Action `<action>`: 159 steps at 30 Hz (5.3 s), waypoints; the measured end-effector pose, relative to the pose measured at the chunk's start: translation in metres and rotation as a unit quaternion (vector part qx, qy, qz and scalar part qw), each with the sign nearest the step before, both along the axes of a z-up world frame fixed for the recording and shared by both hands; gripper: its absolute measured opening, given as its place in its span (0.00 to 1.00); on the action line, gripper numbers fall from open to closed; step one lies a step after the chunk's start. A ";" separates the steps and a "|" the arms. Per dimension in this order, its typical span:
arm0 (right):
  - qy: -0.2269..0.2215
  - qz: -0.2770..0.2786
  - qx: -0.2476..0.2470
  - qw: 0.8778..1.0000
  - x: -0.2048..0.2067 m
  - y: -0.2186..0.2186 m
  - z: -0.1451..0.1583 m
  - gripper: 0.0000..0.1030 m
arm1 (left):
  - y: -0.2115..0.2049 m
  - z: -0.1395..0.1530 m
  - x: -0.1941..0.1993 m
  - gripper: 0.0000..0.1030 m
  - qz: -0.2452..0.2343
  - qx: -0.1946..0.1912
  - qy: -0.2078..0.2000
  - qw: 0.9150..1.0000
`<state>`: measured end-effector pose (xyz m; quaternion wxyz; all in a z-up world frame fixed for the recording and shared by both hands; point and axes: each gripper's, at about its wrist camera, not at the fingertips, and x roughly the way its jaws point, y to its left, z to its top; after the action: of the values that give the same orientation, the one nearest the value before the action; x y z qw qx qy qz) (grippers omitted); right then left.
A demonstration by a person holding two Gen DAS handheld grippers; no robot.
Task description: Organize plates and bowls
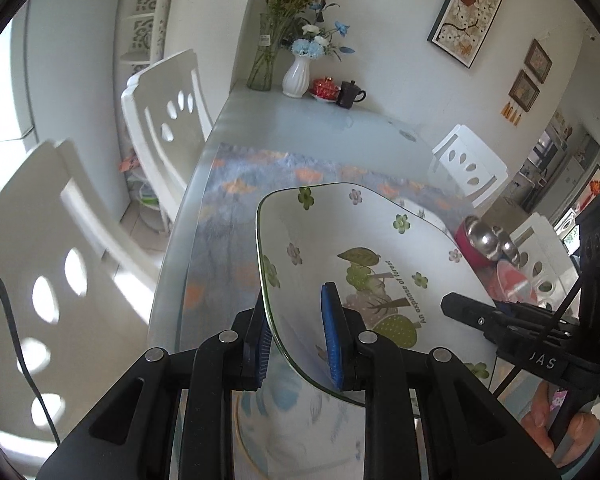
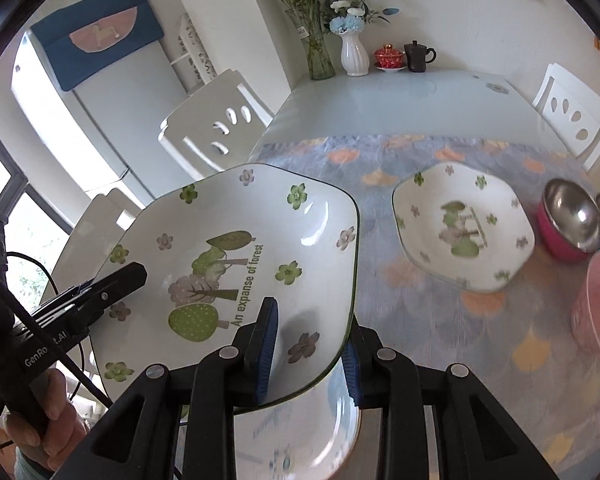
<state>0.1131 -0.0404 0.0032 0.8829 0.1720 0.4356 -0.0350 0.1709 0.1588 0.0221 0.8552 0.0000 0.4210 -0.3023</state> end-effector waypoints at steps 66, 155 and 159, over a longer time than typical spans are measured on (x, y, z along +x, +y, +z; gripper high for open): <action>0.084 -0.026 -0.028 0.996 -0.068 0.023 -0.083 0.34 | 0.050 -0.067 -0.035 0.21 0.077 0.032 0.072 0.994; 0.113 -0.152 0.062 0.980 0.068 -0.250 -0.128 0.31 | -0.257 -0.137 0.113 0.25 -0.026 0.088 0.244 0.965; 0.109 -0.145 0.049 0.982 0.074 -0.251 -0.128 0.33 | -0.262 -0.136 0.111 0.25 -0.036 0.091 0.234 0.967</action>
<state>0.1875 -0.2912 -0.1247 0.8061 0.2714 0.5010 -0.1595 0.2817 -0.1032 -0.1142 0.7174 0.0227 0.6353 -0.2850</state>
